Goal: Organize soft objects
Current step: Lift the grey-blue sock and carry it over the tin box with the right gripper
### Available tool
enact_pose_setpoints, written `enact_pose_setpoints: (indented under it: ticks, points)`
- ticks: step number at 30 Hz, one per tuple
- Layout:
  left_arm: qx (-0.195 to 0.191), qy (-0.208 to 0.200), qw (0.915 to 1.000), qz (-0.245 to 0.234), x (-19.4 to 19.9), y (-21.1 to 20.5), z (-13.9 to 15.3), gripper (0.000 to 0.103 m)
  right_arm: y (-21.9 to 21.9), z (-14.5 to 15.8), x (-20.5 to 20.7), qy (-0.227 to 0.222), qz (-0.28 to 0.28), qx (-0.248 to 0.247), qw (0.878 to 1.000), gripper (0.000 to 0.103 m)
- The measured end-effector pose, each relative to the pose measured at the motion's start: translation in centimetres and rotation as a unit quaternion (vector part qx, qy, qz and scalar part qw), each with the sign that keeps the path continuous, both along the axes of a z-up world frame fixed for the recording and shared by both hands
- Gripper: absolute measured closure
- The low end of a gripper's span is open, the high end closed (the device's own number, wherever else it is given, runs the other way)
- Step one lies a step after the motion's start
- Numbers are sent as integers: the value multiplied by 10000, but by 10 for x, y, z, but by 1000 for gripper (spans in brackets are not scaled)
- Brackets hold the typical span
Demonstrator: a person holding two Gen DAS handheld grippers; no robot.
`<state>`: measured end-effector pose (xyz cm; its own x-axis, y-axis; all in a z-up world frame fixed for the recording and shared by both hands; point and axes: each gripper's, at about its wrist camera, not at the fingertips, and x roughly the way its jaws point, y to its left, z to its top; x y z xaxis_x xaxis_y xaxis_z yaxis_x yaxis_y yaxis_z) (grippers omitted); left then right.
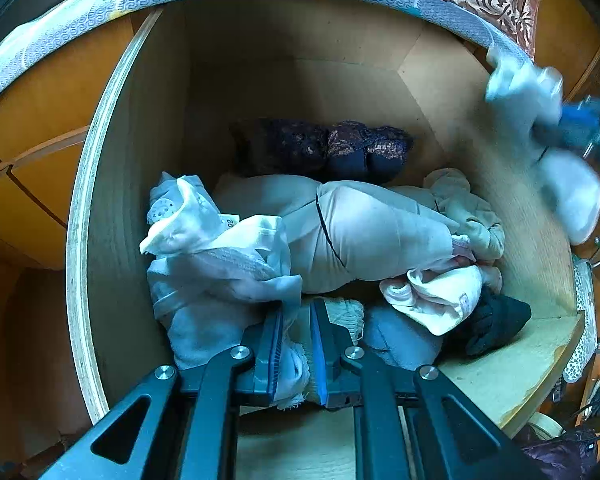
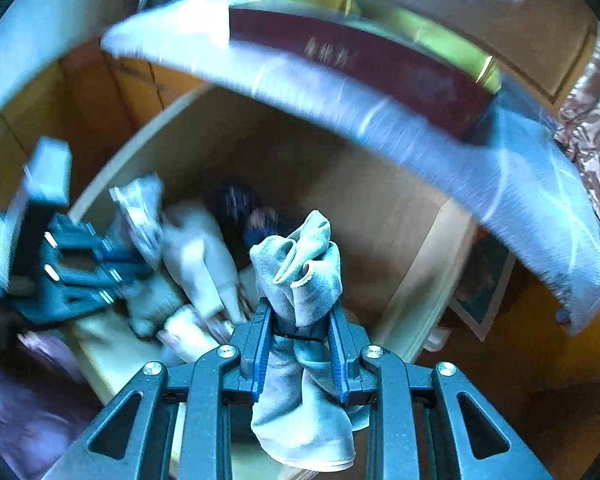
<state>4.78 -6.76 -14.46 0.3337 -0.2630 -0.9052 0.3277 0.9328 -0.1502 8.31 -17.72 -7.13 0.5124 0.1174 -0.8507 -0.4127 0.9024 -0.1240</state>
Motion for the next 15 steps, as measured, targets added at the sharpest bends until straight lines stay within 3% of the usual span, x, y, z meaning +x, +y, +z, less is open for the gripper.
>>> enact_pose_setpoints:
  ticks: [9,15]
  points:
    - [-24,-17,10000,-14,-1,2,1,89,-7,99,21,-647,-335,1084,9914,77]
    - [-30,-24,10000,-31,-2,2,2,89,-11,145,67,-1057,-764,1354,9822,76]
